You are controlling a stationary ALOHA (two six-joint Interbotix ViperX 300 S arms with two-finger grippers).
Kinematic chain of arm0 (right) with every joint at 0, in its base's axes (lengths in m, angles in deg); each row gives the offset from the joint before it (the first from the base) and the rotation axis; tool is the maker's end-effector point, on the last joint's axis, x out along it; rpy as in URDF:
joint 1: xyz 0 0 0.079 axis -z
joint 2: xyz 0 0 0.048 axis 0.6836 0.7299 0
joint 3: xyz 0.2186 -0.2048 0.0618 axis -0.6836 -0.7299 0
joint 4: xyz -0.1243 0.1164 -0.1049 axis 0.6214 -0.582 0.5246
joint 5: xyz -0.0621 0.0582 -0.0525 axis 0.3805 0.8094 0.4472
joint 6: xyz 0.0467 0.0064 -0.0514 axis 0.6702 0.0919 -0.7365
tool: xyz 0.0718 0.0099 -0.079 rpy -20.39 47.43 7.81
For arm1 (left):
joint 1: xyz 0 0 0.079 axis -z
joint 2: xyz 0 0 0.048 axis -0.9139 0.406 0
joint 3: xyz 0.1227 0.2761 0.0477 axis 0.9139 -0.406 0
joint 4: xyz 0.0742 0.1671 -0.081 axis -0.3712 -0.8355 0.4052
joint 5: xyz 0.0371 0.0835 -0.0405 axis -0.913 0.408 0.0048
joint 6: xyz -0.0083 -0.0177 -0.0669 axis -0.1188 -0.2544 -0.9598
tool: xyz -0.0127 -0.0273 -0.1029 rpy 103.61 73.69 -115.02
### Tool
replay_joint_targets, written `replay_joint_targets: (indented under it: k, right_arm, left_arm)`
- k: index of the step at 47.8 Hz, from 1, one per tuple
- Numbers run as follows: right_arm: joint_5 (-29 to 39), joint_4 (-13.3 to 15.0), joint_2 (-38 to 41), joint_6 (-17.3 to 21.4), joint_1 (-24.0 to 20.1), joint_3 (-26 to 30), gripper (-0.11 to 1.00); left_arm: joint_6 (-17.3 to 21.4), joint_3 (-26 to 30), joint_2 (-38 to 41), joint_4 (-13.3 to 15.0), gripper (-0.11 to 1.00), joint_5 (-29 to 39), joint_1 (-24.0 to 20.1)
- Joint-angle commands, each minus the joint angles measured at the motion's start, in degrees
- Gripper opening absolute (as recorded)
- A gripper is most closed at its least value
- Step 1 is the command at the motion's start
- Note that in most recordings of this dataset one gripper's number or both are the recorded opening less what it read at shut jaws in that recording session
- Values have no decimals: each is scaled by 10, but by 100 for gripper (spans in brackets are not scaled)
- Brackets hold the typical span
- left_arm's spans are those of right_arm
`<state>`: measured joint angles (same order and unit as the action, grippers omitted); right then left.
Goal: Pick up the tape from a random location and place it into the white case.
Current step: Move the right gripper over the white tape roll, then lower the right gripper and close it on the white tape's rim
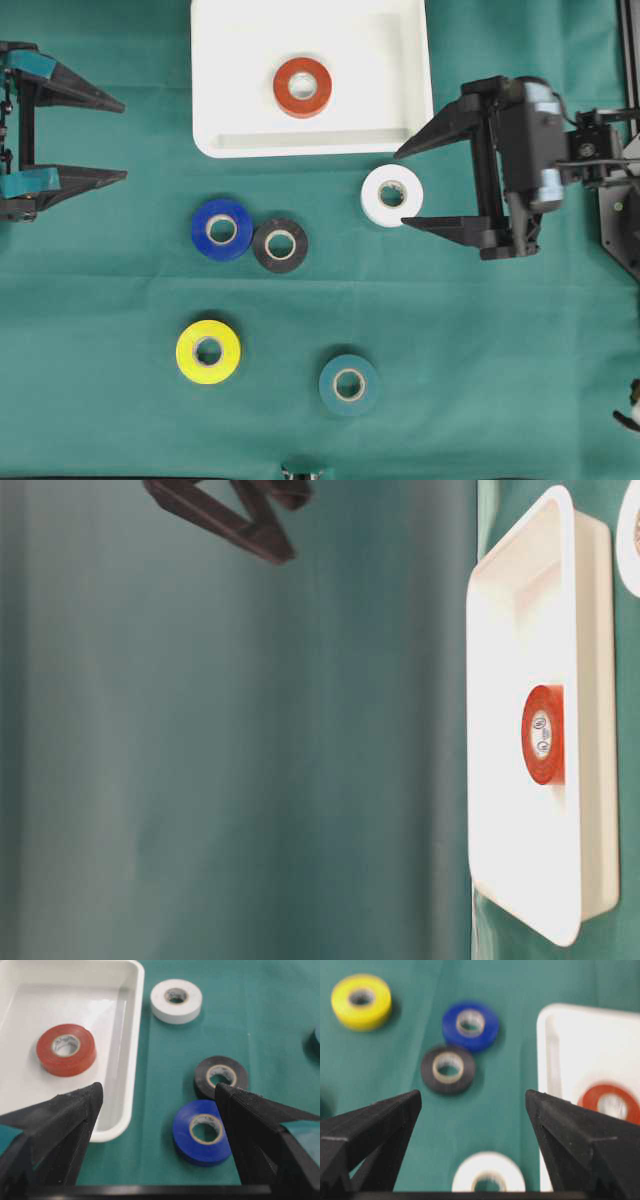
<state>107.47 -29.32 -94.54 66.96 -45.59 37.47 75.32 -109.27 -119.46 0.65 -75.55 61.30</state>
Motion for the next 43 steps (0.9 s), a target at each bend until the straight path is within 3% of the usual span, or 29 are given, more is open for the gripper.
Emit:
replay_joint_targets:
  k: [1,16,43]
  right_arm:
    - [49,1,11,7,3,36,92]
    - [188,7,68,12,4,103,92]
    - [202,17,82,12,4,113,92]
  left_arm:
    - [0,8,2,2,99,-5,1]
    - [0,8,2,2,99,-5,2]
    - [-1,8,2,1,99,-5,2]
